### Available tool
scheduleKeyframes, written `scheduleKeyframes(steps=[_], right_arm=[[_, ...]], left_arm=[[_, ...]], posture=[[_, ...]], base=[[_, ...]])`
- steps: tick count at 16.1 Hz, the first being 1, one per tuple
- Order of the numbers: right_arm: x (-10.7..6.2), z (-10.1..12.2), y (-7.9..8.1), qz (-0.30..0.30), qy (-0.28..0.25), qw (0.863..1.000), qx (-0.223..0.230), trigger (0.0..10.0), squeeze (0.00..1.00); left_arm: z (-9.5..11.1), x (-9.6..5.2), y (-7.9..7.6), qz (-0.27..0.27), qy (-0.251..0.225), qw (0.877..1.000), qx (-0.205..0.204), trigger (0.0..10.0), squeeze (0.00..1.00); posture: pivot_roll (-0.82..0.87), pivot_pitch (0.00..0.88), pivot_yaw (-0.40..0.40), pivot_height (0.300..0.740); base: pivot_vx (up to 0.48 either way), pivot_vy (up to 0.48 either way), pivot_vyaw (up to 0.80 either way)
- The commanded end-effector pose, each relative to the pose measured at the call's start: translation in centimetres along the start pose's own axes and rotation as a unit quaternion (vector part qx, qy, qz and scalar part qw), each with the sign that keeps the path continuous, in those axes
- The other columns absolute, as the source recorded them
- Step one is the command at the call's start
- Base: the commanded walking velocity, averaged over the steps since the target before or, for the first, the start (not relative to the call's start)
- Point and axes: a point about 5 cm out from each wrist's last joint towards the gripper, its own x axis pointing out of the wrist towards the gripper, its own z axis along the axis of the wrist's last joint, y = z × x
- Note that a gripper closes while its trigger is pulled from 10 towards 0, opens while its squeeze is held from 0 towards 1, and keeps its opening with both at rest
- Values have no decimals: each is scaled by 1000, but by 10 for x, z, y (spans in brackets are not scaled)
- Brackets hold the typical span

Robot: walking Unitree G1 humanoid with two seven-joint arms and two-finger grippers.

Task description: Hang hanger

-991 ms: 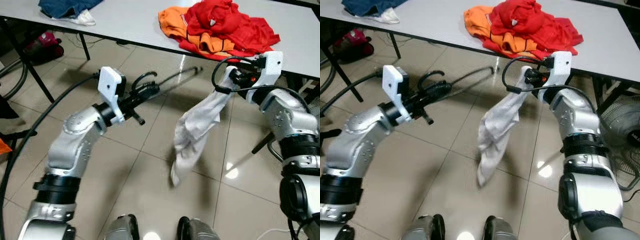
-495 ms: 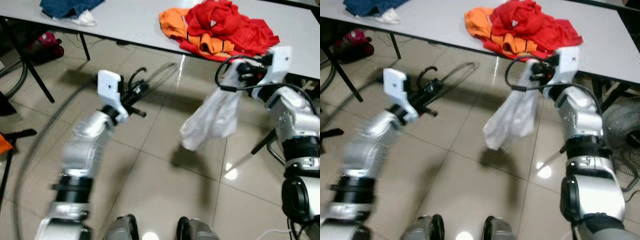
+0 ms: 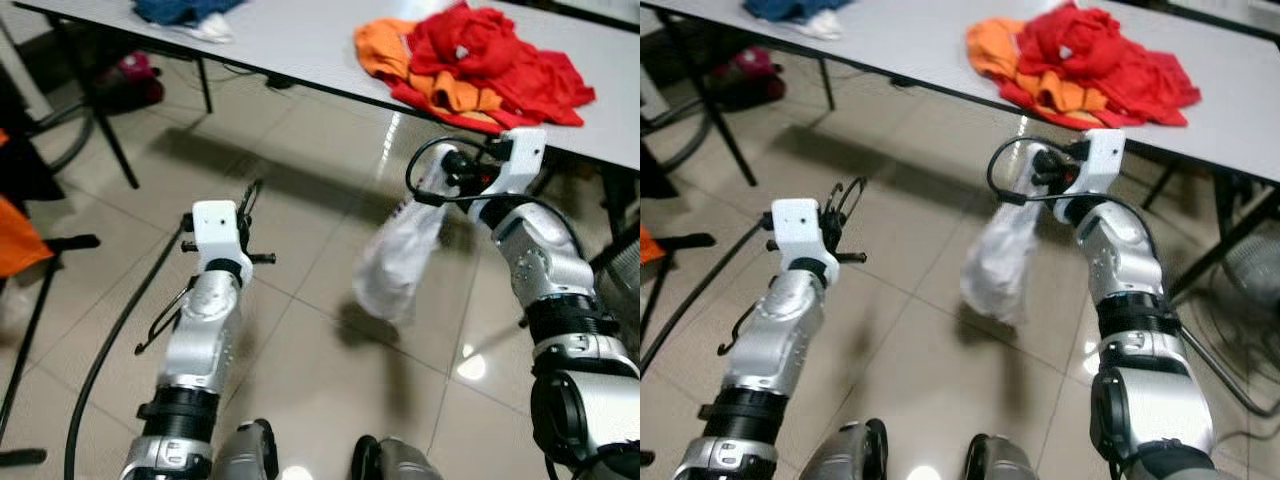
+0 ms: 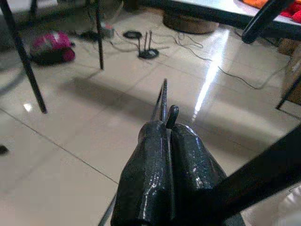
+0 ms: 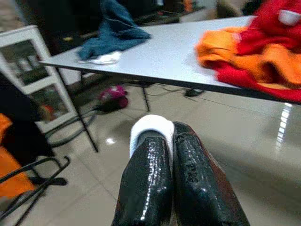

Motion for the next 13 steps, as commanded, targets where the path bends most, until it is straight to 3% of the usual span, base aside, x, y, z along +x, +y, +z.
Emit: scheduleKeyframes(steps=[1,3,4,5,6,7,8,10,12,13], right_arm=[[-1,-5,2,-3,2,1000,-18,0,16],[-3,-21,2,-26,27,998,-58,0,39],[-7,-32,1,-45,43,995,-78,0,63],[-14,-49,-2,-77,60,993,-65,0,137],[-23,-65,-4,-94,80,990,-70,0,145],[-42,-85,-5,-109,93,988,-55,0,165],[-44,-88,-4,-111,93,988,-52,0,165],[-70,-113,-3,-92,132,986,-36,0,169],[-95,-135,4,-61,167,984,-26,0,169],[-99,-137,6,-53,172,983,-25,0,169]], left_arm=[[9,4,5,14,-27,999,28,10000,0],[8,8,19,40,-20,998,48,10000,0],[3,8,30,67,-5,994,92,10000,0],[-14,2,42,93,39,985,141,10000,0],[-33,-9,48,96,75,978,169,10000,0],[-63,-36,60,104,144,970,167,10000,0],[-67,-40,62,107,154,969,163,10000,0],[-66,-62,55,85,157,970,163,10000,0],[-68,-75,51,88,167,973,131,10000,0],[-69,-77,50,90,169,974,124,10000,0]], posture=[[-71,120,-37,740],[-65,124,-40,740],[-64,129,-38,740],[-63,129,-38,740],[-59,133,-36,740],[-53,133,-29,740],[-53,133,-29,740],[-27,128,-24,740],[-24,128,-23,740],[-21,132,-28,740]], base=[[0,0,556],[0,0,553],[0,0,550],[0,0,513],[0,0,494],[0,0,494],[0,0,494],[0,0,484],[0,0,481],[0,0,488]])
